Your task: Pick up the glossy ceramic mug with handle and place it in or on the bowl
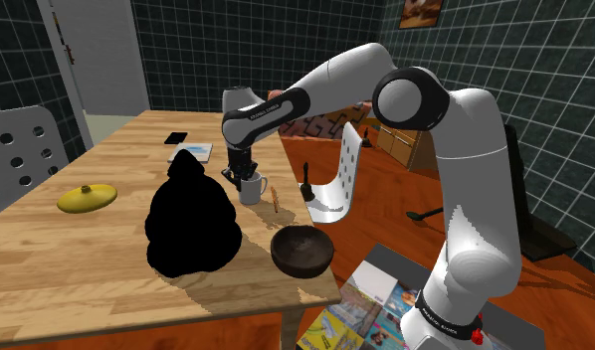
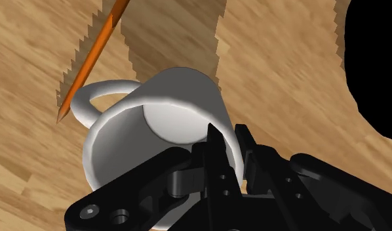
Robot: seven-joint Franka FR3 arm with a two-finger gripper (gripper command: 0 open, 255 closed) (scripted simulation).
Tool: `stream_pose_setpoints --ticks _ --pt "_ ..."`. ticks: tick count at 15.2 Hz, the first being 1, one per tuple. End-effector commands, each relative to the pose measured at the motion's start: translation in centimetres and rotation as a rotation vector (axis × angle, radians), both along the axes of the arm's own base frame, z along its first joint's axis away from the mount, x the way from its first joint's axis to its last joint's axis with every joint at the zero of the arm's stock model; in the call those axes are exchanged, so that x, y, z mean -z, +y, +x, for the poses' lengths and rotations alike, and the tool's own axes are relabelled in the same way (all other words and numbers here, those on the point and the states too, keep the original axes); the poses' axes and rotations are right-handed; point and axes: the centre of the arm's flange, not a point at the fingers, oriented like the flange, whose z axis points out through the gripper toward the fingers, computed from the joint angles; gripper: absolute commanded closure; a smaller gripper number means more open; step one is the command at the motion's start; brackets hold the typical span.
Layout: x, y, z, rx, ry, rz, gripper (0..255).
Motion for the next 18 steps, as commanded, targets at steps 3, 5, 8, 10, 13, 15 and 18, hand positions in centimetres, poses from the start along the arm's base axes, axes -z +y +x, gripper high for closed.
stream_pose_setpoints --ticks 3,5,8,10,13,15,18 --pt "-1.0 0.0 0.0 0.000 0.000 0.000 255" --pt "-2.1 0.0 0.0 0.000 0.000 0.000 255" --pt "-3.7 0.0 0.0 0.000 0.000 0.000 255" --pt "-4.7 0.0 0.0 0.000 0.000 0.000 255" --pt "-6.3 0.0 0.0 0.000 0.000 0.000 255" --pt "-7.4 0.0 0.0 0.000 0.000 0.000 255" --pt "-9.0 0.0 0.0 0.000 0.000 0.000 255"
